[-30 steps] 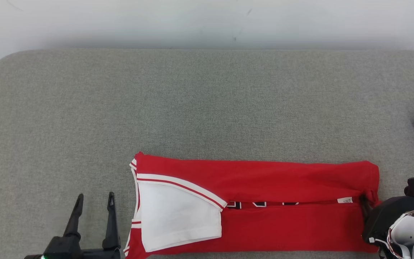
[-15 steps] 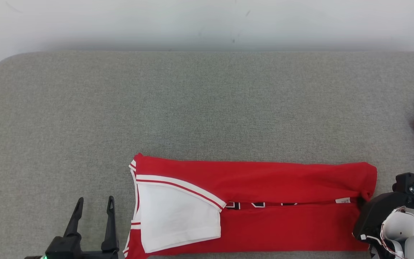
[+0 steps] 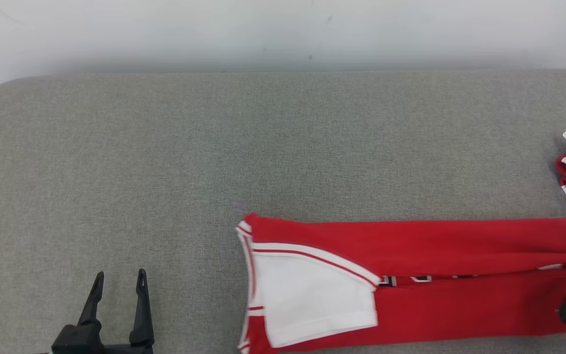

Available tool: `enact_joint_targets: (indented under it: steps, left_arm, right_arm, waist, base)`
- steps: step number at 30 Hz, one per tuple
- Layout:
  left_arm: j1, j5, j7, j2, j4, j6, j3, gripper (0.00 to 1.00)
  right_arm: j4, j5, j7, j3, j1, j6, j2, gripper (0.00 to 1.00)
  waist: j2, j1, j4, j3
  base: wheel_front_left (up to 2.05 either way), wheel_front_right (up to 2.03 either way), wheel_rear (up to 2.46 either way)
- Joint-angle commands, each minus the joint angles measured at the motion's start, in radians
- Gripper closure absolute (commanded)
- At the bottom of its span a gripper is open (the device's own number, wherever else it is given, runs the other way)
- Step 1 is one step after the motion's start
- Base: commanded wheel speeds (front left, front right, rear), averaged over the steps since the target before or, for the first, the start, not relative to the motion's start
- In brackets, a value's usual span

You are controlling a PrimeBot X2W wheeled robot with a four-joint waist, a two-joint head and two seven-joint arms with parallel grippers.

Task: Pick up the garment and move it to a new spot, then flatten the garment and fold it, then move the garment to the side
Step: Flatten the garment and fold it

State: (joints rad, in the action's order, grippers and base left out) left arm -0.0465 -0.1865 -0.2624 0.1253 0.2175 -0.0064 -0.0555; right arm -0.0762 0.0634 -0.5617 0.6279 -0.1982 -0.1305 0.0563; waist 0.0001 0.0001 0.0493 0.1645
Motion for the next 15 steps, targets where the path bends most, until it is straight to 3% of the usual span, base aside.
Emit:
enact_joint_targets:
  steps: [1, 8, 15]
  left_arm:
    - [0.002, -0.006, -0.003, 0.001, 0.002, 0.0, 0.004, 0.0]
    - [0.002, -0.006, -0.003, -0.008, 0.012, -0.009, 0.0, 0.0]
    - [0.001, -0.01, -0.003, -0.015, 0.024, -0.012, 0.006, 0.0]
  right_arm:
    - [0.023, -0.015, 0.007, 0.028, 0.013, 0.0, 0.009, 1.0]
    - [0.096, -0.023, -0.02, 0.042, 0.039, 0.0, 0.003, 1.0]
    - [0.174, 0.049, -0.073, -0.191, 0.109, 0.0, -0.005, 1.0]
  waist:
    - [-0.0001, -0.0001, -0.005, -0.002]
    - [-0.0001, -0.0001, -0.013, -0.007]
    - [-0.0001, -0.0001, -0.019, -0.017]
  base:
    - [0.0, 0.0, 0.0]
    - [0.0, 0.0, 0.0]
    - [0.0, 0.0, 0.0]
